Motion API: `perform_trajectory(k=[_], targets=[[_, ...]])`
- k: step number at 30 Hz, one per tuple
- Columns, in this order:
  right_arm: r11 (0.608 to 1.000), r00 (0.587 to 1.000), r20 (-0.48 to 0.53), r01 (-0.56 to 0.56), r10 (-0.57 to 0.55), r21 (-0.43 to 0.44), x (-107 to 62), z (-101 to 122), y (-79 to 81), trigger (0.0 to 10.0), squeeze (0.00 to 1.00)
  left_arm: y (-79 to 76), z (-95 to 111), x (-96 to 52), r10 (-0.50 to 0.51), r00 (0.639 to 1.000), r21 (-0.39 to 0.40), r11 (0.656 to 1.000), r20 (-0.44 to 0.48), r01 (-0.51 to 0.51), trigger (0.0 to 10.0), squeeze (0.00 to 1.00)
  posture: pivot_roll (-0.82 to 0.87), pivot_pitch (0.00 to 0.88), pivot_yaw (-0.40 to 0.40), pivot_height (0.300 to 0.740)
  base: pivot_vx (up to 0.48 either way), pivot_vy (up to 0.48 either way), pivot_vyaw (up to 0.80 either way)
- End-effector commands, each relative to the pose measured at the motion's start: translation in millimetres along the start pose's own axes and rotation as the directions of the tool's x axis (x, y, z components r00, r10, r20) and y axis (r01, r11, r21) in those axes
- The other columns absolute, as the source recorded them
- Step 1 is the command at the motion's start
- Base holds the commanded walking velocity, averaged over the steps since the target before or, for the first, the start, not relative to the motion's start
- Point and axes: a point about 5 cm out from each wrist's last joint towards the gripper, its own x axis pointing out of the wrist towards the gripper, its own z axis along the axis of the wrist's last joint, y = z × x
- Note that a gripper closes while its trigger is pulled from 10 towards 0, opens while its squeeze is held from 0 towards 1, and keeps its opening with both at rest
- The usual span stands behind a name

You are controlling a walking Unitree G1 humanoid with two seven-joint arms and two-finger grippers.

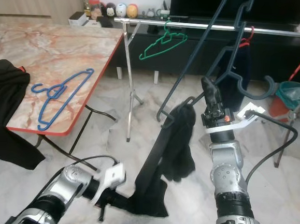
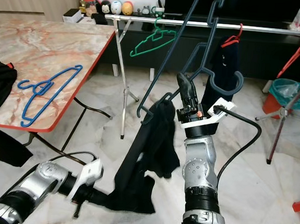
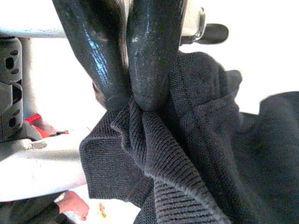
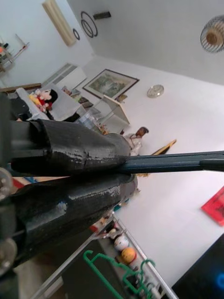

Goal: Hang hanger

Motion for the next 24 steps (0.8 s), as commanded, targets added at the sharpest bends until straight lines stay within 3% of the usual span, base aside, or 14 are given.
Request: perform_trajectory(k=[1,6,8,14,15,16,17,18,19,20,21,22,24], targets=[[0.998,0.996,0.087,-0.031,0.035,-0.049,17.3,19,6.1,10.0,0.00,-6.8,-18,0.9,-0.033,0.995,-0.043,0.999,-0.096,0.029,10.0,0.00,0.01,0.000,0.049,0.740,0.000,0.000,0.00],[0.997,0.989,0.145,0.026,-0.016,-0.068,23.9,30,0.3,10.0,0.00,-10.5,-43,-4.4,-0.034,0.937,-0.014,0.999,-0.348,0.031,10.0,0.00,0.01,0.000,0.051,0.740,0.000,0.000,0.00],[0.995,0.982,0.180,0.066,-0.053,-0.070,27.7,36,-2.9,10.0,0.00,-10.9,-51,-4.2,0.002,0.921,-0.008,1.000,-0.391,-0.005,10.0,0.00,0.01,0.000,0.052,0.740,0.000,0.000,0.00],[0.990,0.971,0.219,0.119,-0.099,-0.077,34.3,42,-5.8,10.0,0.00,-16.5,-68,-2.1,0.018,0.882,-0.003,1.000,-0.471,-0.022,10.0,0.00,0.01,0.000,0.054,0.740,0.000,0.000,0.00],[0.990,0.974,0.205,0.115,-0.096,-0.084,34.9,41,-5.9,10.0,0.00,-13.4,-66,-1.2,0.086,0.883,0.066,0.996,-0.461,-0.062,10.0,0.00,0.01,0.000,0.054,0.740,0.000,0.000,0.00],[0.990,0.974,0.205,0.115,-0.096,-0.084,34.9,41,-5.9,10.0,0.00,-13.4,-66,-1.2,0.086,0.883,0.066,0.996,-0.461,-0.062,10.0,0.00,0.01,0.000,0.054,0.740,0.000,0.000,0.00],[0.989,0.978,0.187,0.113,-0.093,-0.097,34.8,38,-5.7,10.0,0.00,-8.6,-64,-0.4,0.158,0.885,0.098,0.987,-0.438,-0.128,10.0,0.00,0.01,0.000,0.053,0.740,0.000,0.000,0.00],[0.983,0.991,0.105,0.099,-0.083,-0.154,32.6,28,-5.2,10.0,0.00,7.0,-49,0.9,0.360,0.873,0.166,0.932,-0.329,-0.322,10.0,0.00,0.01,0.000,0.053,0.740,0.000,0.000,0.00],[0.983,0.991,0.105,0.099,-0.083,-0.154,32.6,28,-5.2,10.0,0.00,7.0,-49,0.9,0.360,0.873,0.166,0.932,-0.329,-0.322,10.0,0.00,0.01,0.000,0.053,0.740,0.000,0.000,0.00],[0.977,0.996,0.032,0.088,-0.083,-0.194,29.8,19,-5.9,10.0,0.00,18.1,-38,-0.8,0.487,0.835,0.182,0.873,-0.256,-0.453,10.0,0.00,0.01,0.000,0.052,0.740,0.000,0.000,0.00],[0.977,0.996,0.032,0.088,-0.083,-0.194,29.8,19,-5.9,10.0,0.00,18.1,-38,-0.8,0.487,0.835,0.182,0.873,-0.256,-0.453,10.0,0.00,0.01,0.000,0.052,0.740,0.000,0.000,0.00],[0.946,0.993,-0.062,0.080,-0.105,-0.314,22.8,8,-8.6,10.0,0.00,29.3,-24,-5.6,0.607,0.777,0.217,0.791,-0.166,-0.572,10.0,0.00,0.01,0.000,0.051,0.740,0.000,0.000,0.00],[0.931,0.981,-0.138,0.080,-0.137,-0.357,14.9,-3,-12.8,10.0,0.00,35.3,-14,-8.7,0.655,0.750,0.175,0.752,-0.092,-0.636,10.0,0.00,0.01,0.000,0.050,0.740,0.000,0.000,0.00]])
